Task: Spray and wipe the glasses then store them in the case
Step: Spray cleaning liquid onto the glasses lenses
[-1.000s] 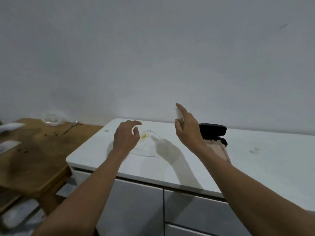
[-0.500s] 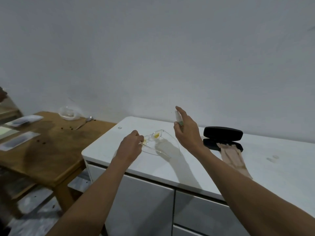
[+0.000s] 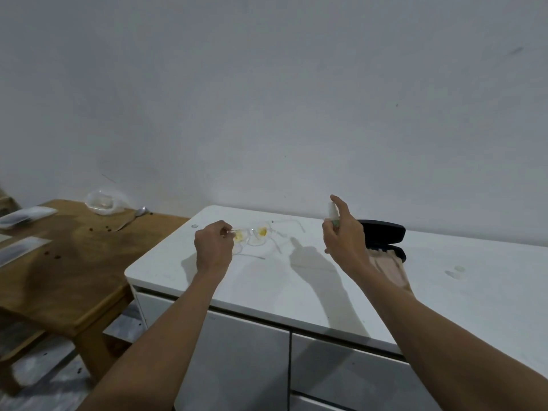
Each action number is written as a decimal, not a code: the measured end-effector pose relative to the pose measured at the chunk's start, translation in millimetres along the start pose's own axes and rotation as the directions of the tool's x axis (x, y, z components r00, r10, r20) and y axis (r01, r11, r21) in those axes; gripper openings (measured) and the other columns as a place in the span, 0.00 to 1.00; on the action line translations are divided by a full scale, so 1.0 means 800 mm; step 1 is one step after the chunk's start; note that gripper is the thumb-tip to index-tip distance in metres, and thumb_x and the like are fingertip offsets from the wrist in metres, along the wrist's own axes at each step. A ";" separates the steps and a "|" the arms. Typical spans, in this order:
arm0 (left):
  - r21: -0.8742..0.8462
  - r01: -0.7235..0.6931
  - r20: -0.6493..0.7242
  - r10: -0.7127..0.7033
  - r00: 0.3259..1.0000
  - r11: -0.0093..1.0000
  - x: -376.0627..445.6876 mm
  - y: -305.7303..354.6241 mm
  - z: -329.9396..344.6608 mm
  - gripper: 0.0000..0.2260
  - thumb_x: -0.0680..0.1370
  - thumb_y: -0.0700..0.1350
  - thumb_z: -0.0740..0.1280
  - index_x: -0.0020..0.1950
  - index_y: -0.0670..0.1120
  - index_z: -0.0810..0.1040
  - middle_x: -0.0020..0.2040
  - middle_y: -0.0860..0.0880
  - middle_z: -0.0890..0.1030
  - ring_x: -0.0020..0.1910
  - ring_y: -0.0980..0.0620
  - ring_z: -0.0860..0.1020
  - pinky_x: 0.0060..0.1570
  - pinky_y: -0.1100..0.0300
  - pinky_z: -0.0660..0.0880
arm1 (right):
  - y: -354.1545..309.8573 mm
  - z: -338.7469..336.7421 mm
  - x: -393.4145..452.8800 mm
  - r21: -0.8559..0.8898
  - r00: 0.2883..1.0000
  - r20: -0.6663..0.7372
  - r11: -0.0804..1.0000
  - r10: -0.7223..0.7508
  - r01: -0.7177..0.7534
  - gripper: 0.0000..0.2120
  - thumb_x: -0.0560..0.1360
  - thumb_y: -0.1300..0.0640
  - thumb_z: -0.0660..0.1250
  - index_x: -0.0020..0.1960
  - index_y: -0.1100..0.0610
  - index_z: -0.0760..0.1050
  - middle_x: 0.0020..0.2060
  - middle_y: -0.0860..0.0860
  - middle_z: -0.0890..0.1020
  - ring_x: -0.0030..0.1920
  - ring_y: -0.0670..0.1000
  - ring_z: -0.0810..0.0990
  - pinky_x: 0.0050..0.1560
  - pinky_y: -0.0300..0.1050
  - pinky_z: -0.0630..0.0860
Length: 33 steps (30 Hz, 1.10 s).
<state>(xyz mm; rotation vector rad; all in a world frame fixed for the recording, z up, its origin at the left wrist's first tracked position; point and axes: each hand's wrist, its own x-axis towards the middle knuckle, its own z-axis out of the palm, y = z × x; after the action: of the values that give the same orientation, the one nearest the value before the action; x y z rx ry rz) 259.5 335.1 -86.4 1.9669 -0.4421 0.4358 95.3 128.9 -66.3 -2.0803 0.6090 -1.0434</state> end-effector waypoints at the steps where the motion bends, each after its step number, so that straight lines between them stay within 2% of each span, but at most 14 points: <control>1: -0.036 0.023 -0.018 -0.023 1.000 0.999 0.002 0.001 0.002 0.05 0.74 0.33 0.73 0.47 0.39 0.85 0.42 0.42 0.85 0.39 0.49 0.81 0.42 0.61 0.77 | 0.006 -0.004 -0.004 0.002 1.000 -0.013 1.000 0.025 -0.025 0.28 0.75 0.58 0.57 0.74 0.43 0.65 0.30 0.50 0.75 0.35 0.53 0.79 0.39 0.59 0.84; 4: -0.173 0.116 -0.023 -0.121 0.992 0.978 0.010 0.005 0.004 0.03 0.72 0.34 0.74 0.43 0.41 0.84 0.37 0.43 0.85 0.38 0.43 0.84 0.48 0.46 0.82 | 0.020 -0.014 -0.018 -0.026 0.999 0.012 0.999 0.037 -0.037 0.26 0.76 0.58 0.58 0.73 0.44 0.67 0.32 0.52 0.79 0.36 0.54 0.82 0.36 0.58 0.83; 6: -0.230 0.151 -0.018 -0.159 0.987 0.961 0.012 0.011 0.005 0.04 0.72 0.34 0.74 0.42 0.42 0.83 0.35 0.44 0.84 0.35 0.43 0.85 0.47 0.44 0.83 | 0.021 -0.015 -0.026 -0.077 0.999 0.034 0.997 -0.003 0.006 0.23 0.77 0.58 0.59 0.71 0.47 0.70 0.30 0.50 0.77 0.31 0.50 0.78 0.34 0.51 0.80; 9: -0.313 0.160 0.002 -0.168 0.986 0.936 0.013 0.024 0.006 0.03 0.73 0.32 0.73 0.43 0.39 0.83 0.34 0.42 0.84 0.34 0.40 0.84 0.46 0.43 0.83 | 0.013 -0.007 -0.033 -0.143 0.994 0.066 0.985 -0.085 0.094 0.18 0.79 0.58 0.61 0.68 0.49 0.73 0.24 0.48 0.72 0.27 0.46 0.73 0.31 0.41 0.68; 15: -0.366 0.094 0.043 -0.084 0.995 0.926 0.009 0.046 0.004 0.03 0.73 0.31 0.73 0.43 0.37 0.84 0.32 0.41 0.82 0.30 0.45 0.80 0.43 0.43 0.84 | -0.006 0.014 -0.032 -0.143 0.955 0.183 0.954 -0.236 0.263 0.17 0.81 0.57 0.60 0.69 0.49 0.71 0.22 0.46 0.67 0.26 0.45 0.68 0.34 0.49 0.69; 20: -0.394 0.064 0.057 -0.045 0.997 0.917 0.013 0.061 0.001 0.04 0.73 0.31 0.72 0.43 0.39 0.84 0.33 0.40 0.83 0.30 0.45 0.80 0.43 0.45 0.84 | -0.022 0.019 -0.027 -0.146 0.933 0.117 0.923 -0.342 0.356 0.18 0.81 0.56 0.62 0.71 0.49 0.72 0.26 0.39 0.65 0.32 0.50 0.69 0.39 0.49 0.72; 23: -0.399 0.056 0.062 -0.034 0.997 0.915 0.012 0.067 0.000 0.05 0.73 0.31 0.72 0.43 0.40 0.84 0.34 0.39 0.83 0.30 0.45 0.80 0.43 0.48 0.84 | -0.026 0.022 -0.024 -0.152 0.927 0.090 0.915 -0.363 0.373 0.18 0.82 0.55 0.62 0.72 0.48 0.71 0.34 0.41 0.74 0.37 0.52 0.74 0.41 0.48 0.72; 25: -0.402 0.053 0.069 -0.027 0.997 0.914 0.013 0.068 0.000 0.06 0.73 0.31 0.72 0.43 0.42 0.84 0.34 0.39 0.83 0.30 0.46 0.81 0.42 0.48 0.85 | -0.026 0.024 -0.023 -0.147 0.926 0.077 0.914 -0.370 0.377 0.18 0.83 0.54 0.61 0.72 0.47 0.70 0.42 0.49 0.81 0.42 0.55 0.79 0.42 0.50 0.74; 26: -0.404 0.054 0.071 -0.028 0.997 0.913 0.013 0.068 0.000 0.07 0.73 0.31 0.72 0.42 0.42 0.84 0.34 0.40 0.83 0.30 0.46 0.81 0.42 0.48 0.85 | -0.025 0.025 -0.023 -0.145 0.926 0.072 0.914 -0.371 0.378 0.18 0.83 0.54 0.60 0.73 0.47 0.69 0.43 0.50 0.82 0.43 0.56 0.80 0.43 0.52 0.76; 29: -0.412 0.067 0.082 -0.036 0.996 0.909 0.012 0.066 0.001 0.07 0.73 0.31 0.72 0.42 0.43 0.84 0.33 0.41 0.83 0.30 0.46 0.81 0.43 0.48 0.85 | -0.027 0.027 -0.024 -0.149 0.928 0.062 0.916 -0.368 0.373 0.19 0.83 0.55 0.59 0.73 0.47 0.69 0.36 0.49 0.77 0.40 0.56 0.78 0.41 0.54 0.76; 33: -0.419 0.073 0.084 -0.041 0.996 0.905 0.011 0.065 0.000 0.06 0.73 0.32 0.73 0.42 0.42 0.84 0.33 0.40 0.83 0.30 0.46 0.80 0.43 0.48 0.85 | -0.027 0.027 -0.023 -0.161 0.924 0.051 0.911 -0.378 0.381 0.18 0.82 0.57 0.60 0.72 0.50 0.71 0.32 0.46 0.72 0.36 0.54 0.74 0.39 0.52 0.73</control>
<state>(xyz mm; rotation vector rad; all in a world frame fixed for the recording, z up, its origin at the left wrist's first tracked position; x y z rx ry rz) 241.9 312.9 -42.4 1.5714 -0.4801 0.2068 104.7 163.2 -67.6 -2.4179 0.2920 -1.2195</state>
